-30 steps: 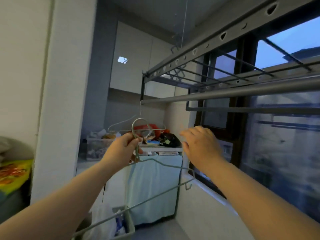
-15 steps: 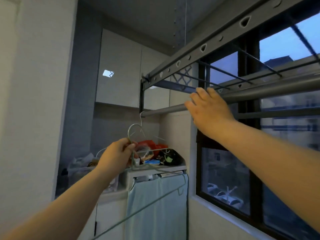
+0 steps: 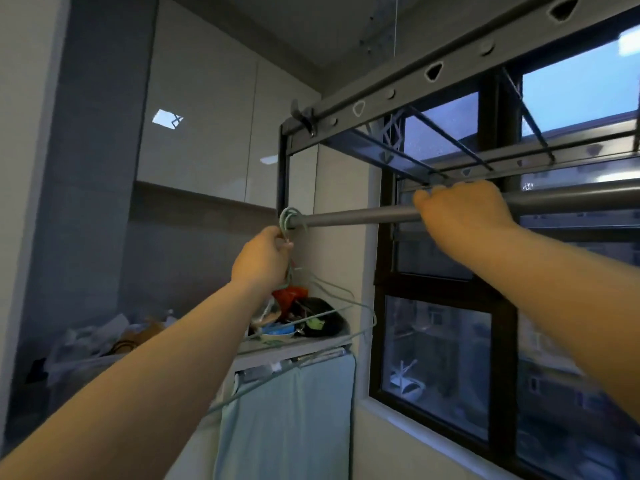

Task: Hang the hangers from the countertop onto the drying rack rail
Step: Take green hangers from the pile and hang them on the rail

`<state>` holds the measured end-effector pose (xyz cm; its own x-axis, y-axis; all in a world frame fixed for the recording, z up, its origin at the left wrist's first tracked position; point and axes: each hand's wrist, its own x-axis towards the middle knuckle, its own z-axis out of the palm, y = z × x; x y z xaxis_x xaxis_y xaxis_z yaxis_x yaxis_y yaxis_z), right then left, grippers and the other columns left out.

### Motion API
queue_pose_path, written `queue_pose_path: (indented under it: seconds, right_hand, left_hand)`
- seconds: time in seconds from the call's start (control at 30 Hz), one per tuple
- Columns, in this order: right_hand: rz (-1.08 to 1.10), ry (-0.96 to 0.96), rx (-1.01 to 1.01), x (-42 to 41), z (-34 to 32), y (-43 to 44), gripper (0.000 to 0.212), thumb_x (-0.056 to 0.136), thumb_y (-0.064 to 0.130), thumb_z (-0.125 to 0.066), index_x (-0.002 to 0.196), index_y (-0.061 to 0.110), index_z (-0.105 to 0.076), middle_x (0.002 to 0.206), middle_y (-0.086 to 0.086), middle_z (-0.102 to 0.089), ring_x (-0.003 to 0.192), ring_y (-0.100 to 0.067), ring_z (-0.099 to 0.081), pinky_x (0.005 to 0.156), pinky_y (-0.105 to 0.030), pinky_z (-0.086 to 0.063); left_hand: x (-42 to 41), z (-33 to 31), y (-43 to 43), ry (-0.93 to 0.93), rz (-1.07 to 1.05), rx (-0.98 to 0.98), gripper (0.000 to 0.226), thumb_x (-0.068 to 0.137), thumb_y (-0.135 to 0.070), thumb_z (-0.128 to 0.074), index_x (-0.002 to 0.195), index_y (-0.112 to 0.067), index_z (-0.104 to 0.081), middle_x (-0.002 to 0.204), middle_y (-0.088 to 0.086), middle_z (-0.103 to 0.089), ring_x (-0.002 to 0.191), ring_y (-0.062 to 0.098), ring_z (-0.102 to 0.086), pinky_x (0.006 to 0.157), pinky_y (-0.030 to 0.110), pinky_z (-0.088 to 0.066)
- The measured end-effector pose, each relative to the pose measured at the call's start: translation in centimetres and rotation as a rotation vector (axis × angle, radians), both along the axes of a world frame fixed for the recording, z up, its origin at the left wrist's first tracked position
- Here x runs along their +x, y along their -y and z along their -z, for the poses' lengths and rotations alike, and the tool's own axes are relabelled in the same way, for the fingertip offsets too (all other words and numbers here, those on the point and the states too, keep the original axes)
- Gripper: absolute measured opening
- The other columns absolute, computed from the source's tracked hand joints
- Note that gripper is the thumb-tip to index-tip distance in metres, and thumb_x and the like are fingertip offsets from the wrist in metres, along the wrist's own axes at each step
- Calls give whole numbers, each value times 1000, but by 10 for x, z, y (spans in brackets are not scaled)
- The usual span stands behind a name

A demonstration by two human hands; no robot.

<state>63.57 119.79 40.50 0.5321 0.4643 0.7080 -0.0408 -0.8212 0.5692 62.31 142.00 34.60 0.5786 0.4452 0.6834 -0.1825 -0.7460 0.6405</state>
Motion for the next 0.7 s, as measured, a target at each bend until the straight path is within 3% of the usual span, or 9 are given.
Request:
queue_pose_path:
  seconds: [0.1,0.23,0.37,0.47,0.63,0.7]
  right_hand:
    - [13,39,-6,3,4,1,37,95,12,-40,132,9,-32,118,-9,-52,104,-25,-55,54,-27,-25]
    - [12,32,-8,6,5,0,39,96,13,-37,134,9,-29,120,-8,-51,104,-24,-54,49,-25,-20]
    - [-6,37,-10,7,4,1,37,97,10,-34,134,9,-29,119,-8,-52,102,-23,-55,46,-23,-14]
    - [-32,42,-4,8,4,2,37,97,11,-33,134,10,-30,119,-8,-52,102,-23,-55,46,-23,-13]
    - [-53,82,3,9,5,3,37,97,11,-35,134,11,-30,117,-7,-53,91,-22,-53,46,-23,-13]
    - [-55,80,7,9,5,4,37,97,11,-34,134,11,-30,117,-7,-53,98,-23,-55,46,-23,-12]
  left_hand:
    - [18,-8,-4,33,12,10,31,94,-17,-41,125,-17,-44,96,13,-66,77,28,-58,69,40,-48]
    - [39,-20,-8,52,38,20,51,95,-14,-40,143,-27,-25,99,13,-66,78,26,-58,68,36,-48]
    - [52,-29,-12,80,48,-24,54,95,-13,-37,144,-27,-21,100,13,-63,88,31,-60,79,44,-52]
    - [60,-33,-15,62,45,-7,54,95,-14,-36,145,-30,-19,113,14,-61,97,32,-60,83,44,-52]
    - [71,-34,-18,17,102,-10,56,96,-12,-36,146,-29,-15,110,16,-63,95,30,-60,77,38,-48]
    - [75,-34,-18,-15,121,-6,61,95,-8,-38,147,-27,-11,114,18,-62,94,30,-59,77,37,-47]
